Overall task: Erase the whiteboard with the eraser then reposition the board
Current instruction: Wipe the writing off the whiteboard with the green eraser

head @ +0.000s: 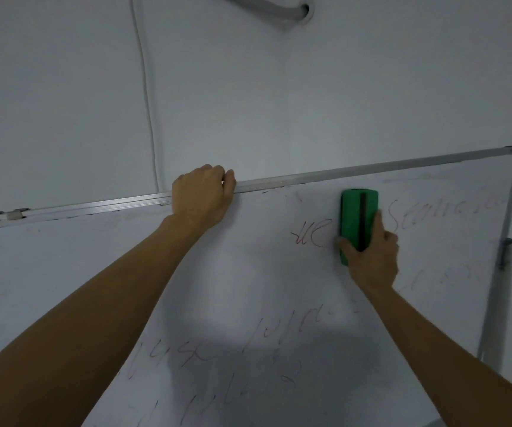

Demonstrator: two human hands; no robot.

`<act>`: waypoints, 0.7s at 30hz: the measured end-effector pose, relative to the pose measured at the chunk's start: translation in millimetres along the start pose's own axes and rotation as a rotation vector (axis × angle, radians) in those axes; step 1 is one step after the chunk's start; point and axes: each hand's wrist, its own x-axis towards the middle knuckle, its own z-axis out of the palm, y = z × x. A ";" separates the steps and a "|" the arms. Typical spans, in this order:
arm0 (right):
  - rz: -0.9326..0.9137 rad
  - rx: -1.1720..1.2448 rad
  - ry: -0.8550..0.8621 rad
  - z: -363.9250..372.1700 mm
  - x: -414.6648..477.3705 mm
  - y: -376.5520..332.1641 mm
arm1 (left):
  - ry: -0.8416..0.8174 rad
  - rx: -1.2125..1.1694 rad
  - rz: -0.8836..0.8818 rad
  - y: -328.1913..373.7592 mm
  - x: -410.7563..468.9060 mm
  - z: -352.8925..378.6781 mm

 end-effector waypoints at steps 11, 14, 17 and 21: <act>-0.405 -0.172 -0.058 -13.0 -2.7 55.4 | 0.057 0.138 -0.035 6.5 -7.0 18.5; -0.023 0.009 0.002 -12.3 18.8 53.4 | 0.057 0.153 -0.079 13.1 -5.3 22.4; -0.361 -0.088 -0.101 11.6 -33.3 58.4 | 0.073 0.157 -0.103 15.5 -4.1 25.2; -0.953 -0.260 -0.308 22.8 -61.8 80.4 | 0.090 0.161 -0.113 11.7 -5.7 24.1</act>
